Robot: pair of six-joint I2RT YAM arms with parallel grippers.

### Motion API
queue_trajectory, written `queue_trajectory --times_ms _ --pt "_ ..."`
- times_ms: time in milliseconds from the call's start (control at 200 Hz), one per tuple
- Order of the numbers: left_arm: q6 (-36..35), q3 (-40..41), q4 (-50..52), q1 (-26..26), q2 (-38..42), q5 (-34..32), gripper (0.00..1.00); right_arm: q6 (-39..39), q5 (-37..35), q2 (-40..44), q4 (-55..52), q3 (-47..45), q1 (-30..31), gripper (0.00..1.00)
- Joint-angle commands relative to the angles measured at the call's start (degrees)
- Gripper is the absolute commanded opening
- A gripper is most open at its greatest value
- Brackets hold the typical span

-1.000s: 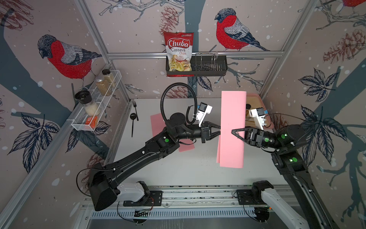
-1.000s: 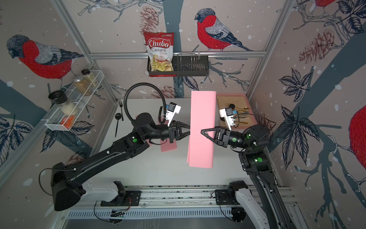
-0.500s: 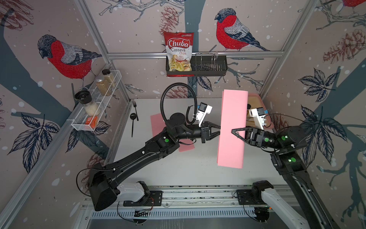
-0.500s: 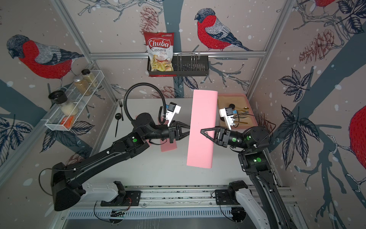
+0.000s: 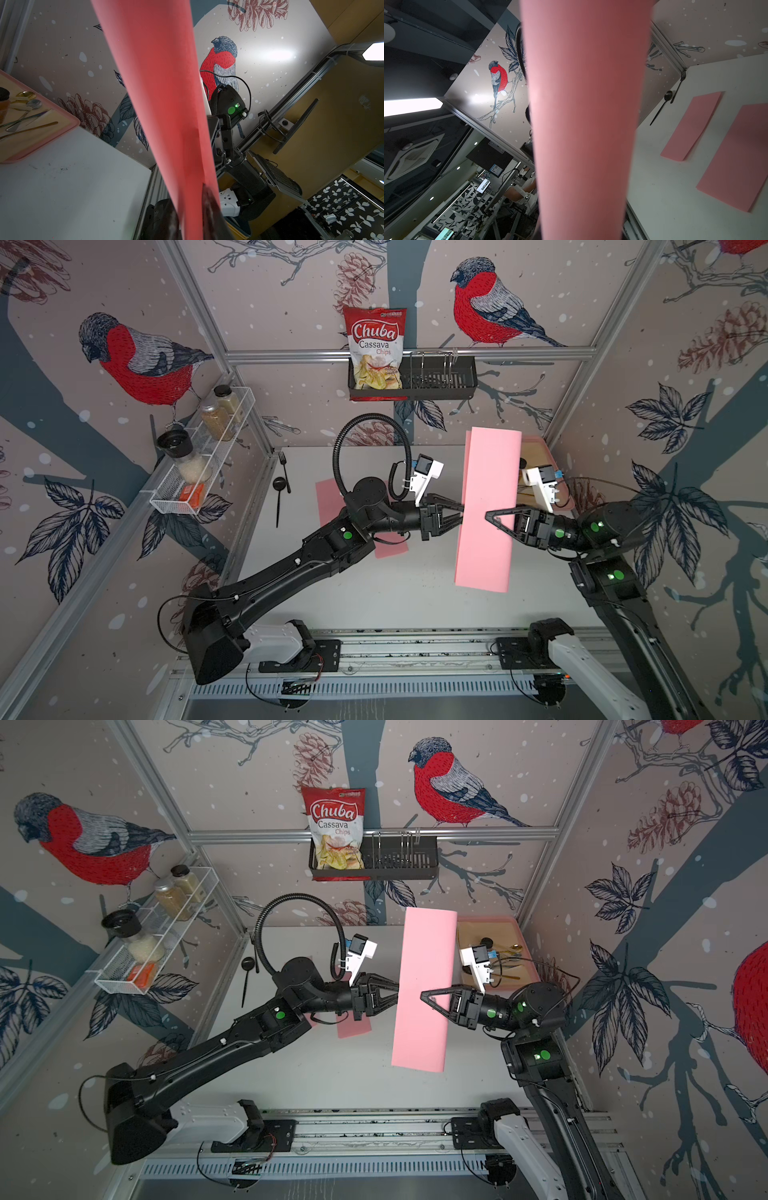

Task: Fold the rectangular paper in half along the long edge
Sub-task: Fold the paper.

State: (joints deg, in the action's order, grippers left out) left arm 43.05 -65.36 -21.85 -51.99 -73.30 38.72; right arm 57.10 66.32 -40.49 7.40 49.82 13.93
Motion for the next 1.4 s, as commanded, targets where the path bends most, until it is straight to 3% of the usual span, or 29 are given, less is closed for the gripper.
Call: queue_trajectory --times_ms 0,195,350,1101,1391 --pt "-1.4 -0.4 -0.2 -0.1 0.7 -1.3 0.31 -1.2 0.5 0.2 0.2 0.7 0.0 0.28" --pt "-3.4 -3.2 3.3 0.2 2.6 -2.5 0.42 3.8 3.0 2.1 8.3 0.4 0.0 0.28" --pt "-3.3 -4.7 3.6 0.2 3.5 -2.3 0.44 8.5 4.3 3.4 14.9 0.4 0.3 0.29" --pt "2.6 -4.3 -3.6 -0.7 5.6 0.8 0.46 5.5 4.3 2.7 11.9 2.7 0.8 0.29" --pt "5.0 -3.7 -7.0 -0.7 4.3 2.3 0.52 5.5 3.6 2.1 11.7 3.4 0.9 0.29"
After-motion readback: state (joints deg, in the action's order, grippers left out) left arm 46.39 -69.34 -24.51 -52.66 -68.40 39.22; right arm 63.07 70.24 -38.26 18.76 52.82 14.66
